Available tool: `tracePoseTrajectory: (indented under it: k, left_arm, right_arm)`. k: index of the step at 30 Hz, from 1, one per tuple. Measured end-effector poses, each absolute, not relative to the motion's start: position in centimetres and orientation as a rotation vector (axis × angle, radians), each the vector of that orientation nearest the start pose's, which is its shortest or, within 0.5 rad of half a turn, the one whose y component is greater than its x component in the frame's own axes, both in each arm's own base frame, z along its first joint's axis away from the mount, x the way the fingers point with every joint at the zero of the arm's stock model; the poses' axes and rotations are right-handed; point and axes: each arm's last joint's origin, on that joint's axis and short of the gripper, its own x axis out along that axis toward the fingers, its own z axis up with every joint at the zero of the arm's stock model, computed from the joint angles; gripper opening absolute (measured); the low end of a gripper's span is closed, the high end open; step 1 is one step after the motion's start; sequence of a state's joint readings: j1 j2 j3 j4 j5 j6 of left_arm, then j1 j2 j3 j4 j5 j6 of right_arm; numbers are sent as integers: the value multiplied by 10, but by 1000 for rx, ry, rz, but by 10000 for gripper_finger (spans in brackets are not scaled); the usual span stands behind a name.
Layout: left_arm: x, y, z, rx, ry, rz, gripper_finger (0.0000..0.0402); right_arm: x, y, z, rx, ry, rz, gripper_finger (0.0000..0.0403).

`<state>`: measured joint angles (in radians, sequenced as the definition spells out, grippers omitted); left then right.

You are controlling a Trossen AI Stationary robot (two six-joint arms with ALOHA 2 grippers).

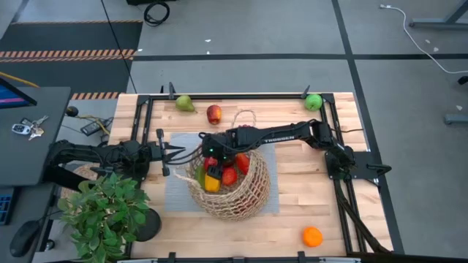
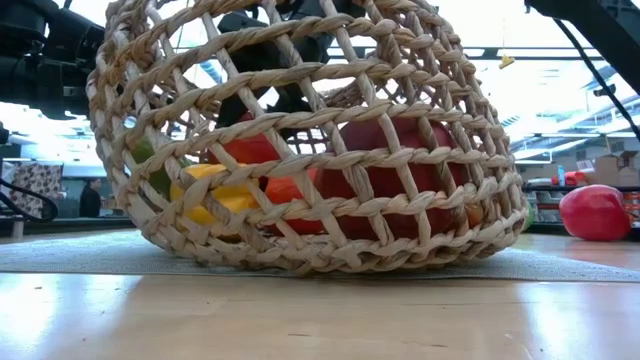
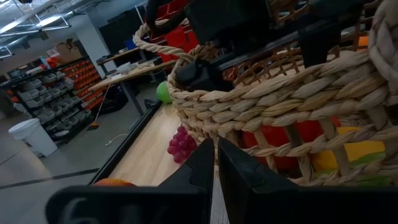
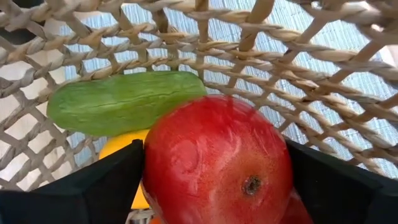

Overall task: Build produce basket
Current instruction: Put the red apple into the brown basket, then put the orange into the brown basket

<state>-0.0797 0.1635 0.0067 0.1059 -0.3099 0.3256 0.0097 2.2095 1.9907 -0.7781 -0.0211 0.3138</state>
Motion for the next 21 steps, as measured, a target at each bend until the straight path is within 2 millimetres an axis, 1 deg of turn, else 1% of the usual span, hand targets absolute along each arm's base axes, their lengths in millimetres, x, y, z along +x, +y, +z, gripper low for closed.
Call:
tracePoseTrajectory:
  k: [3,8,12,14,16,19,21]
  left_arm:
    - [106,0,163,334,87,220,29]
    - [106,0,163,334,87,220,35]
    - [106,0,162,334,88,220,36]
    - [106,0,163,334,87,220,34]
    - [106,0,163,334,87,220,32]
    - [106,0,163,334,87,220,30]
    - [106,0,163,334,87,220,30]
  right_arm:
    - [479,5,247,291,984,-133,397]
    - [466,3,285,257,881,-195,395]
    - [451,7,312,247,837,-222,399]
    - [437,16,332,241,814,-219,397]
    - [421,29,352,210,787,-214,393]
    - [396,57,378,124,740,-243,386]
    - [377,77,392,87,717,-252,382]
